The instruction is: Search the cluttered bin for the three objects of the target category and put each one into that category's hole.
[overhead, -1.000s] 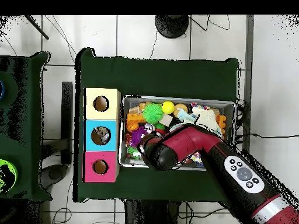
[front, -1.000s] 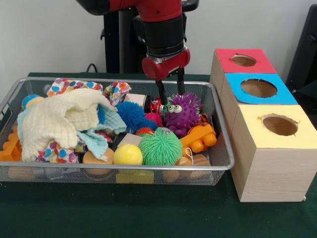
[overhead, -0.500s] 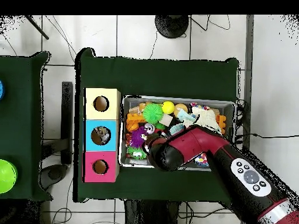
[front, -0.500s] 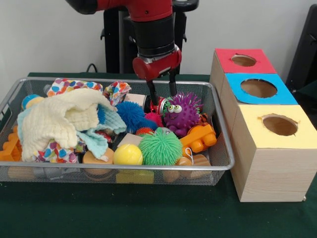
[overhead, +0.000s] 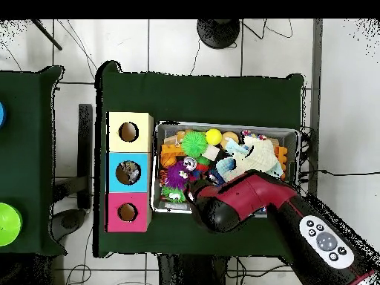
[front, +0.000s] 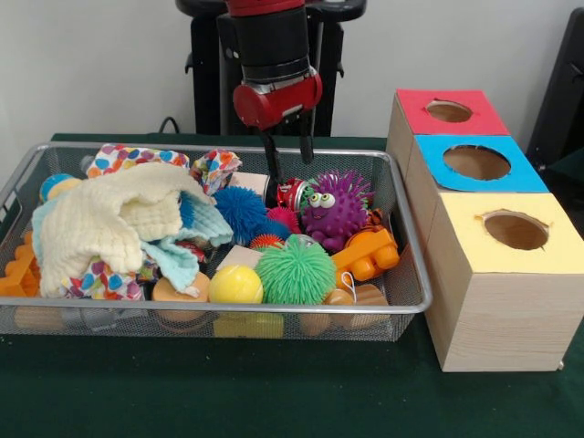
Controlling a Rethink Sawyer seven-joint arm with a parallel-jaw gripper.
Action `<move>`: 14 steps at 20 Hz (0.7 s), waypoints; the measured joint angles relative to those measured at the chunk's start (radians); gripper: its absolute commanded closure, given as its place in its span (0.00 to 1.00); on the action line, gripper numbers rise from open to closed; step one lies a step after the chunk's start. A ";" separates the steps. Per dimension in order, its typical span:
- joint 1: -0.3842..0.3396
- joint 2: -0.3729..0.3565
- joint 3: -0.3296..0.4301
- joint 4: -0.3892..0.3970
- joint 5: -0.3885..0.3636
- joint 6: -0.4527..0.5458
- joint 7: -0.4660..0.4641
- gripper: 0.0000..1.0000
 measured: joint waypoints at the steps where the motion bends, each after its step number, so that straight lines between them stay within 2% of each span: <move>1: 0.000 -0.006 0.000 0.006 0.000 -0.002 0.000 0.00; 10: 0.003 -0.040 -0.007 0.053 -0.011 -0.007 0.000 0.00; 14: 0.036 -0.033 -0.041 0.056 -0.069 -0.029 0.000 0.00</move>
